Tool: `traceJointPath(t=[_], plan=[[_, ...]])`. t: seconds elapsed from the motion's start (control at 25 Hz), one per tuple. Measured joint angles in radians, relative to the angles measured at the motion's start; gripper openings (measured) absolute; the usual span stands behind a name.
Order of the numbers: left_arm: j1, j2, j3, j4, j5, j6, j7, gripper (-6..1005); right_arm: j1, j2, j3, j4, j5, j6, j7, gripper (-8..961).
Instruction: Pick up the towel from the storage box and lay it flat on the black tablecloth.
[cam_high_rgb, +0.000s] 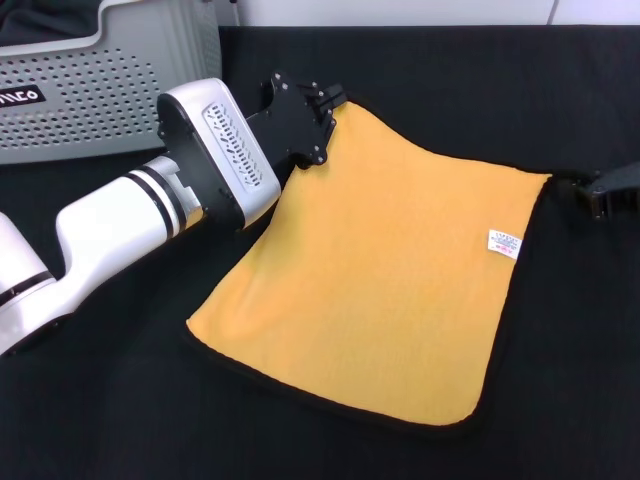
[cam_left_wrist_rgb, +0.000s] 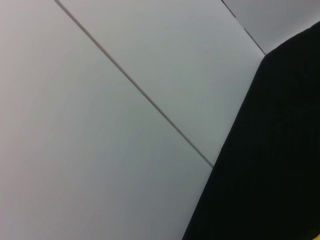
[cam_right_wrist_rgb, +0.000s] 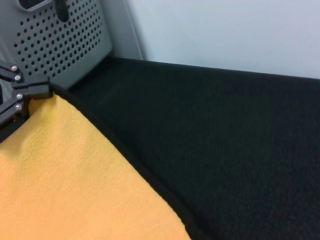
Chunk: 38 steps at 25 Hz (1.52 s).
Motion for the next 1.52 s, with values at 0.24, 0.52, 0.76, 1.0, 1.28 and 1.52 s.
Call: traceJointPath(t=[0.24, 0.52, 0.76, 1.0, 1.28, 1.52], plan=[[-0.002, 0.000, -0.008, -0.003, -0.009, -0.003, 0.048, 38, -0.005, 0.000, 0.000, -0.005, -0.001, 0.009, 0.008, 113], [-0.010, 0.000, -0.011, -0.001, -0.011, -0.058, 0.078, 43, 0.017, -0.001, -0.016, 0.009, -0.003, 0.048, 0.008, 115], [-0.012, 0.000, -0.011, 0.005, -0.011, -0.080, 0.085, 47, 0.036, -0.005, -0.038, 0.029, -0.014, 0.069, 0.014, 117], [0.031, 0.000, -0.011, 0.053, -0.104, -0.051, 0.137, 144, 0.013, -0.001, -0.037, -0.007, -0.051, 0.084, 0.030, 118], [0.080, 0.004, -0.005, 0.092, -0.172, 0.004, 0.116, 427, -0.142, 0.004, -0.033, -0.214, -0.012, 0.116, 0.027, 291], [0.097, 0.006, -0.002, 0.077, -0.146, -0.001, 0.093, 586, -0.175, 0.004, -0.051, -0.259, 0.034, 0.100, 0.024, 438]])
